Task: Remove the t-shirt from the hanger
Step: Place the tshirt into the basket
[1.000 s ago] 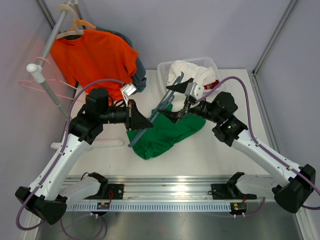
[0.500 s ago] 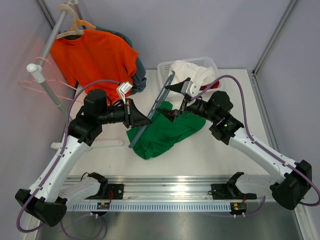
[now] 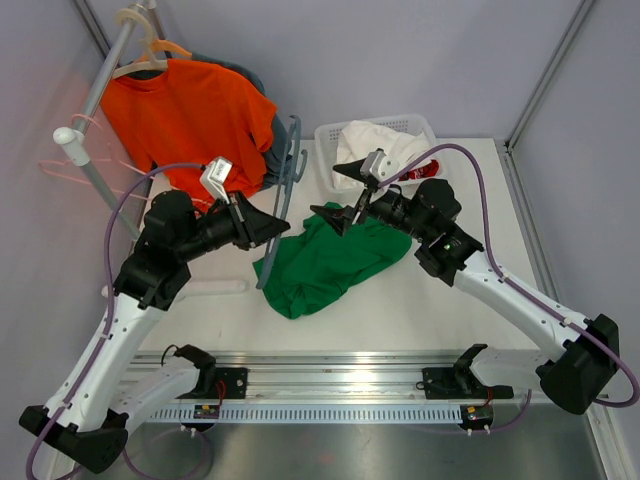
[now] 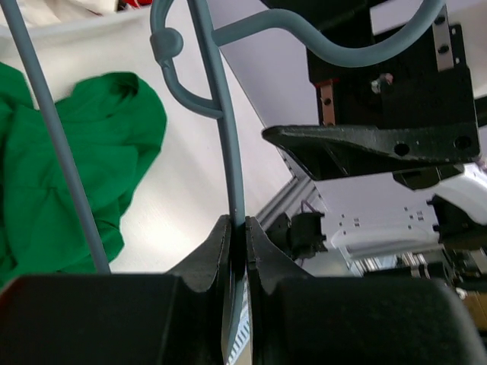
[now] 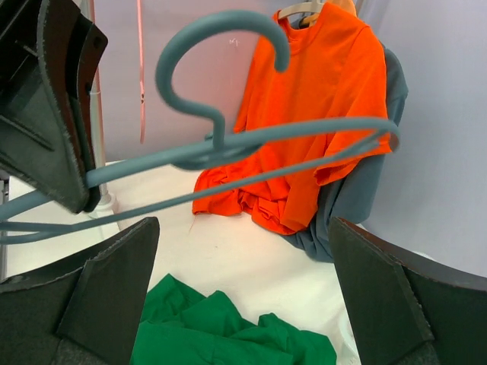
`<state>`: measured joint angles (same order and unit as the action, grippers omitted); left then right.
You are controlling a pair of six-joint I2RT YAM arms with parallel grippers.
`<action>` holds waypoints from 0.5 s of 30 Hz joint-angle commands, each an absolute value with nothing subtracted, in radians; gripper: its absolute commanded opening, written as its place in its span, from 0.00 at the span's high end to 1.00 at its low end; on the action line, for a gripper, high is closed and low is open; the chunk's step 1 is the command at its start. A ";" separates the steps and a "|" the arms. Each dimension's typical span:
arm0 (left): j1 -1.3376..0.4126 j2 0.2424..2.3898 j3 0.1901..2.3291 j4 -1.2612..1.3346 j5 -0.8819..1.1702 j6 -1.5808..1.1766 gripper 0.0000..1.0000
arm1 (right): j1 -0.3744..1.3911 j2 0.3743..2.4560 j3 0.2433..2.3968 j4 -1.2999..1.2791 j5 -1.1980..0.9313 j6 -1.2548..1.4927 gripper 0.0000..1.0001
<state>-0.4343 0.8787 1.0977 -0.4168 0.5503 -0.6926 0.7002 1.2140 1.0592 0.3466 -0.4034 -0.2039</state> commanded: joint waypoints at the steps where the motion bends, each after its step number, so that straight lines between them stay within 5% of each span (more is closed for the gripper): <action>1: -0.430 0.854 1.129 -0.336 0.358 -0.719 1.00 | 0.699 1.206 1.097 0.374 -0.361 -0.178 0.01; 15: -0.443 1.006 1.226 -0.265 -0.024 -0.864 1.00 | 0.699 1.166 1.058 0.388 -0.325 -0.178 0.01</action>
<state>-0.4358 0.9905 1.1561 -0.3450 0.0994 -0.8143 0.7002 1.2007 1.0588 0.3466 -0.3538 -0.1856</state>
